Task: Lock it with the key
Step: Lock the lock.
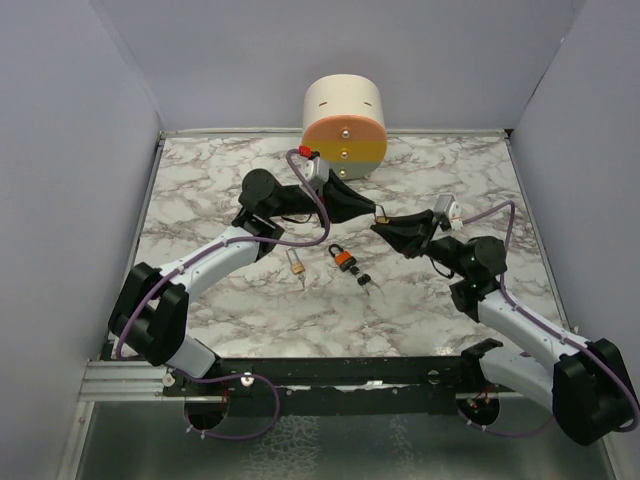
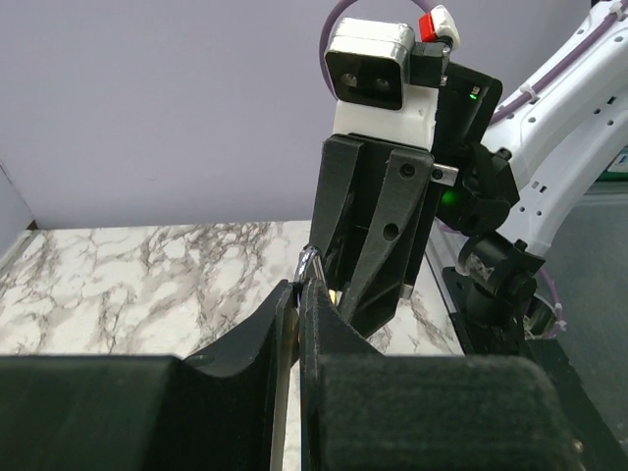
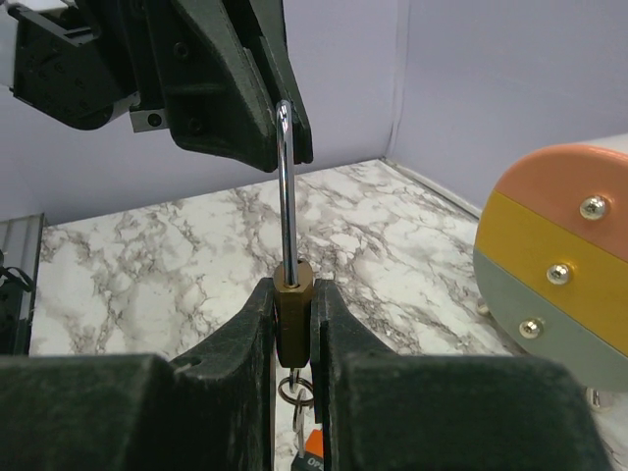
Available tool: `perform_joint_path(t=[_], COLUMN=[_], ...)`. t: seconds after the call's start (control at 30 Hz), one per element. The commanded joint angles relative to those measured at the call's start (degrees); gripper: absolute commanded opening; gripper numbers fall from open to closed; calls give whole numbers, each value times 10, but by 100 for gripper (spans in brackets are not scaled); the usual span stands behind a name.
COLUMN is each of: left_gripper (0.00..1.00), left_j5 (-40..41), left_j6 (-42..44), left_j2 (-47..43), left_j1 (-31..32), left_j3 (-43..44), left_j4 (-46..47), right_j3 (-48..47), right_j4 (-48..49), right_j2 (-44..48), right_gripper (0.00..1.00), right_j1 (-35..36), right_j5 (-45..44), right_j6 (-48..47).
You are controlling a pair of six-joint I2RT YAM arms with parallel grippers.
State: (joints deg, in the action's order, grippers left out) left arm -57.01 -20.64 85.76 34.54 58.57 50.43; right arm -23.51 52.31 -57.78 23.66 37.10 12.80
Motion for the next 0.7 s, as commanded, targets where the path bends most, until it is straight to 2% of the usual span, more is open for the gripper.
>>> perform_joint_path(t=[0.0, 0.4, 0.67], left_gripper=[0, 0, 0], left_j5=[-36, -44, -51], left_j6=[-5, -5, -10], left_j2=[-7, -4, 8], left_j1=[12, 20, 26], left_j3=[-2, -4, -4], left_j4=[4, 4, 4], right_j3=[-7, -16, -57], right_j4=[116, 102, 65], right_j2=[-5, 31, 43], right_gripper=[2, 2, 2], right_j1=[3, 3, 3], right_j5=[23, 12, -33], right_j6=[31, 13, -31])
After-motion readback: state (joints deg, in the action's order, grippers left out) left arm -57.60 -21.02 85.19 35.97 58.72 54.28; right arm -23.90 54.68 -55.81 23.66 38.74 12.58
